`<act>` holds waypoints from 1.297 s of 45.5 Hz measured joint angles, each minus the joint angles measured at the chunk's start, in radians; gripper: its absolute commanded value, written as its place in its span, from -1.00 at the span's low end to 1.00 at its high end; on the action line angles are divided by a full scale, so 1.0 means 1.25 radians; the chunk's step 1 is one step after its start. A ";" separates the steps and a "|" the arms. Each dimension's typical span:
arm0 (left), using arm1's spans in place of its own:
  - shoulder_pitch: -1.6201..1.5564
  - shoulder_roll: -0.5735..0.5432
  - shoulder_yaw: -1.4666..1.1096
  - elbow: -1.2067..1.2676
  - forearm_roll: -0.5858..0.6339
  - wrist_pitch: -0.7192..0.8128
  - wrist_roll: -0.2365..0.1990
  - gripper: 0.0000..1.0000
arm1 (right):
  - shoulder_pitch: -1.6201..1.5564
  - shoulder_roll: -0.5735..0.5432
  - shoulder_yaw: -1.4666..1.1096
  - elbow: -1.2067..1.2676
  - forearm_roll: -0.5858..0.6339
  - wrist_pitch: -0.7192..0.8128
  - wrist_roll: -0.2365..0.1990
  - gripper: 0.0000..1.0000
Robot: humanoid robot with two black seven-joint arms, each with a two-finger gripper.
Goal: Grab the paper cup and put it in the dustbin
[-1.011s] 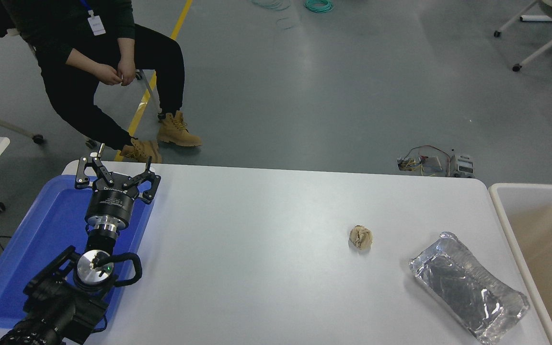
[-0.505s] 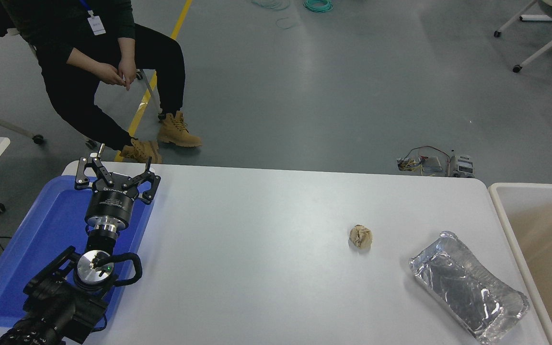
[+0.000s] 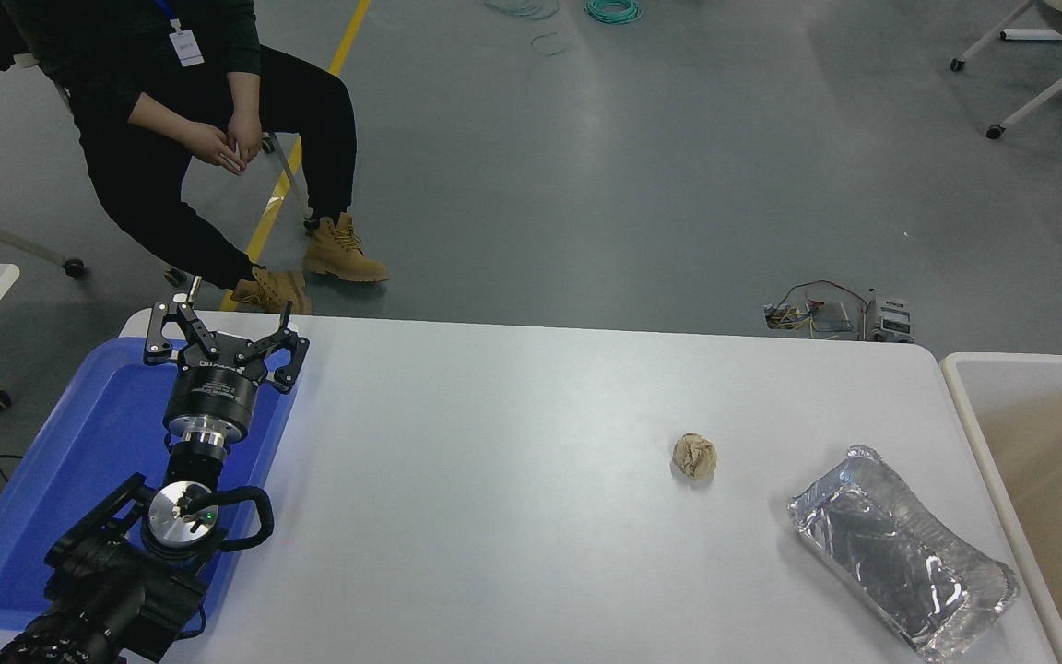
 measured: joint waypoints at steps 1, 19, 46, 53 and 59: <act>0.000 0.000 0.000 0.000 0.000 0.000 0.000 1.00 | 0.000 0.000 0.000 0.000 0.000 -0.001 0.000 0.29; 0.000 0.000 0.000 0.000 0.000 0.000 0.000 1.00 | 0.013 -0.001 0.002 0.001 0.000 -0.009 0.001 0.95; 0.000 0.000 0.001 0.000 0.000 0.000 0.000 1.00 | 0.187 -0.013 -0.024 0.028 -0.001 0.000 0.002 1.00; 0.000 0.000 0.001 0.000 0.000 0.000 0.000 1.00 | 0.283 -0.014 -0.090 0.083 -0.002 0.001 0.003 1.00; 0.000 0.000 0.001 0.000 0.000 0.000 0.000 1.00 | 0.387 -0.015 -0.165 0.163 -0.002 0.003 0.003 1.00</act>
